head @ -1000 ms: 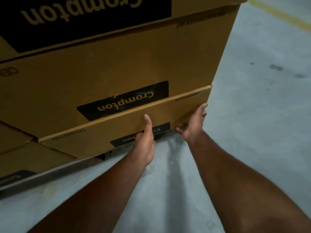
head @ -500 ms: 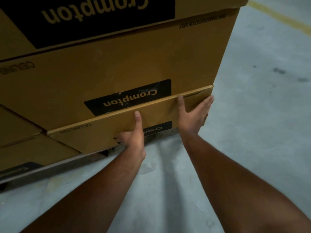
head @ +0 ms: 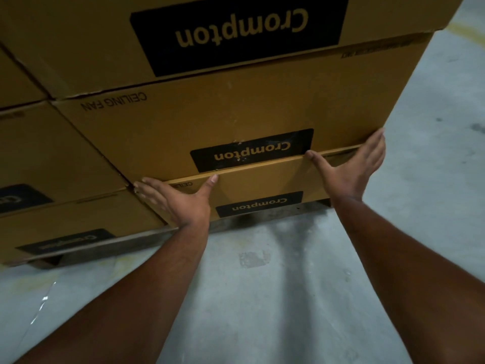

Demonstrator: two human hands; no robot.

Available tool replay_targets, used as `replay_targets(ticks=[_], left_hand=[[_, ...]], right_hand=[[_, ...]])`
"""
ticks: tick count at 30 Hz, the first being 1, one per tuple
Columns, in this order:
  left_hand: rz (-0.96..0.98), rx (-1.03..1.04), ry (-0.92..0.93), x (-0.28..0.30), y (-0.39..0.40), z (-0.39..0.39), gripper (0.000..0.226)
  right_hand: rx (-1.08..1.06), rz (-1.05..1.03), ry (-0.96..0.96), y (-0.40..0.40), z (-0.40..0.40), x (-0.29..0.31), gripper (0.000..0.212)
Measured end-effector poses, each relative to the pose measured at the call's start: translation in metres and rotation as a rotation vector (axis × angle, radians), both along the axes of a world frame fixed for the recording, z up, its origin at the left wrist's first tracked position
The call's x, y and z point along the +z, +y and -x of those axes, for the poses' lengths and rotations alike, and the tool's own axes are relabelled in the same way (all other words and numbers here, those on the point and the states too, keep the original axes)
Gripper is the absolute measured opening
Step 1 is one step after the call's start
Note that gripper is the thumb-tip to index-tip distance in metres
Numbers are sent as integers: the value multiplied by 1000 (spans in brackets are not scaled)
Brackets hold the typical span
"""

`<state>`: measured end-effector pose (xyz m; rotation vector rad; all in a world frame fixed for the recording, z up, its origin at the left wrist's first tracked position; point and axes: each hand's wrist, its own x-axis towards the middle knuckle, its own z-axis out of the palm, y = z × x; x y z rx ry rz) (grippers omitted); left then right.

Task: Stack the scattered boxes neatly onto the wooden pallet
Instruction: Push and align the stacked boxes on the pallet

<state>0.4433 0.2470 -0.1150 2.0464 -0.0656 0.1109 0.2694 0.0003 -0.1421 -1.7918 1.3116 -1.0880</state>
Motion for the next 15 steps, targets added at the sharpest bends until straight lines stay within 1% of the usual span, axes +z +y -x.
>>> replay_targets(ticks=[2, 4, 11, 15], left_hand=[[-75, 6, -5, 2, 3, -3, 153], [-92, 19, 8, 4, 4, -3, 156], [-4, -13, 4, -1, 1, -3, 154], [21, -14, 1, -3, -3, -5, 151]], right_hand=[[2, 2, 8, 2, 0, 1, 147], [-11, 13, 15, 3, 1, 1, 145], [46, 15, 60, 1, -3, -4, 140], [9, 32, 68, 3, -4, -3, 139]])
